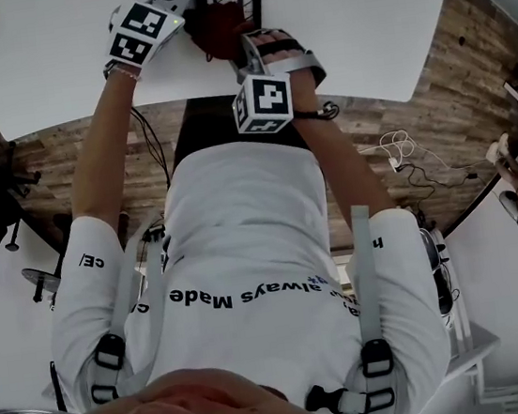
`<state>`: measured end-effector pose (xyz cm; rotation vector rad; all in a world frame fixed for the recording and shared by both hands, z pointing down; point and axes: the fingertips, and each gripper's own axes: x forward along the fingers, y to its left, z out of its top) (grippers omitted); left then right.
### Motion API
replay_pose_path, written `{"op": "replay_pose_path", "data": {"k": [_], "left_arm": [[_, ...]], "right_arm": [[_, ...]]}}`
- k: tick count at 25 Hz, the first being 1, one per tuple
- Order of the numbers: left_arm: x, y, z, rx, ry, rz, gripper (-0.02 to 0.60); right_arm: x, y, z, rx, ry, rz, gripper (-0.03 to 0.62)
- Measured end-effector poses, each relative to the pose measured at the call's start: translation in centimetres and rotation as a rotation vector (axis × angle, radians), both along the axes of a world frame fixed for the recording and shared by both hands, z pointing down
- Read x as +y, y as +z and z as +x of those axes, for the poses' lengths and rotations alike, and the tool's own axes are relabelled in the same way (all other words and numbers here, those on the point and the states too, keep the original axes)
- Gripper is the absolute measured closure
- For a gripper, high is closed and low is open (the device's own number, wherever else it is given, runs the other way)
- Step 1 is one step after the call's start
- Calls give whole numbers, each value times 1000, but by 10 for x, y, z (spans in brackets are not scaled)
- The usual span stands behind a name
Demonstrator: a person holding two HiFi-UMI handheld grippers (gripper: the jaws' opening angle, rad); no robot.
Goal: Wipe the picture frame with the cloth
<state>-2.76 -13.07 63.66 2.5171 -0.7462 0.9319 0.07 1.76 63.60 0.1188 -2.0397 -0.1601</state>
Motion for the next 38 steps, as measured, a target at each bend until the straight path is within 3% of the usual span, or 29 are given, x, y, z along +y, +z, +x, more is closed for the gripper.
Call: {"op": "replay_pose_path", "data": {"k": [7,13,18,24,38], "left_arm": [[0,1,1,-3,-6,-1,578],[2,3,2,-3,-9,-4,578],[1,3,2,0,-10,-7,578],[1,2,2,7,-16,-16,578],[-1,1,3,-6,-25,6,578]], "right_arm": [[14,-30,11,-2,-31,-45,574],[-68,-90,31,-103,189,134,574],[-131,-66,30,-43,274,260,574],[-123,11,15,58,249,110,574],[-95,12,16,79,194,63,574]]}}
